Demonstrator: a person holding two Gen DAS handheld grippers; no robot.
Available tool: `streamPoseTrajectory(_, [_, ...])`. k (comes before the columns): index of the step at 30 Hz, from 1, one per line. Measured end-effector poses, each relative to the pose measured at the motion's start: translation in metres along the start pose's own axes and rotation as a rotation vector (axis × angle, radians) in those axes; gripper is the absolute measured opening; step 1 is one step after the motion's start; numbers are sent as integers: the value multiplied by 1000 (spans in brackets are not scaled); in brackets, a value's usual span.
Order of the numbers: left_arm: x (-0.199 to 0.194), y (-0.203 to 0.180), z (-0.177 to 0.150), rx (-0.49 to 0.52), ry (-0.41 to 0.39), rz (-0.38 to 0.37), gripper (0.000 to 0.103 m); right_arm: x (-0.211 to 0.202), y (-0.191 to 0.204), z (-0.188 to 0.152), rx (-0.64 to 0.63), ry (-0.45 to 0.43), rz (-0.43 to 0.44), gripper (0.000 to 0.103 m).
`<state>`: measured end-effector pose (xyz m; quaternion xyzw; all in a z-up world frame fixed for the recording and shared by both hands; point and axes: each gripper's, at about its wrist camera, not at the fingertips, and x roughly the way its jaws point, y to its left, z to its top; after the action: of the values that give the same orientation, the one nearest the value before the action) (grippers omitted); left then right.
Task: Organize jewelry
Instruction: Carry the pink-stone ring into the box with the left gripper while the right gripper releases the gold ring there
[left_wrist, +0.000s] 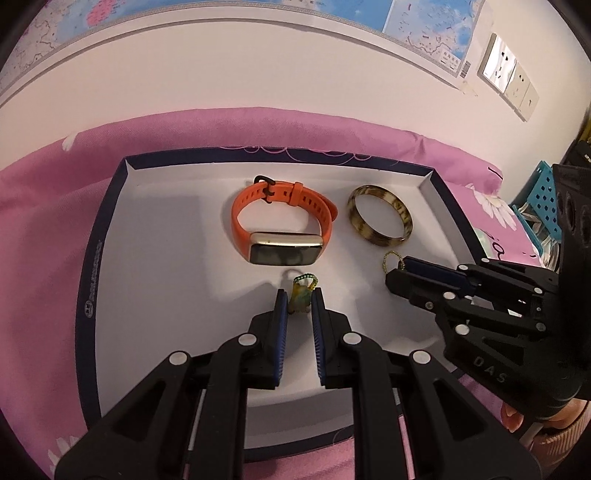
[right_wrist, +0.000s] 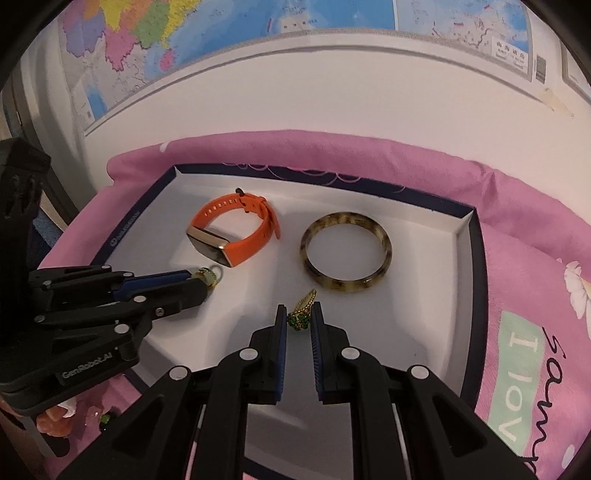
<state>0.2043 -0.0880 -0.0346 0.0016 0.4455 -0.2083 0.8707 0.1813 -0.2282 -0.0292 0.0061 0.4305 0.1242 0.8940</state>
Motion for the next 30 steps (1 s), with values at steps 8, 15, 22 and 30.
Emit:
streamPoseTrajectory(8, [-5,-2,-1,3,-21,18,30,-1,-1,2,10,-7,-33,17])
streamPoseTrajectory(15, [-31,4,-8,9,-89,32,43,-16,-3,0,19,-48,-34,28])
streamPoseTrajectory(22, [-70,4,-25,57,-172,64,47,-42,3,-10,8,-90,-11,30])
streamPoseTrajectory(30, [-106,1,-53,103,-219,59,50,-77,11,-32,-12,-127,32,31])
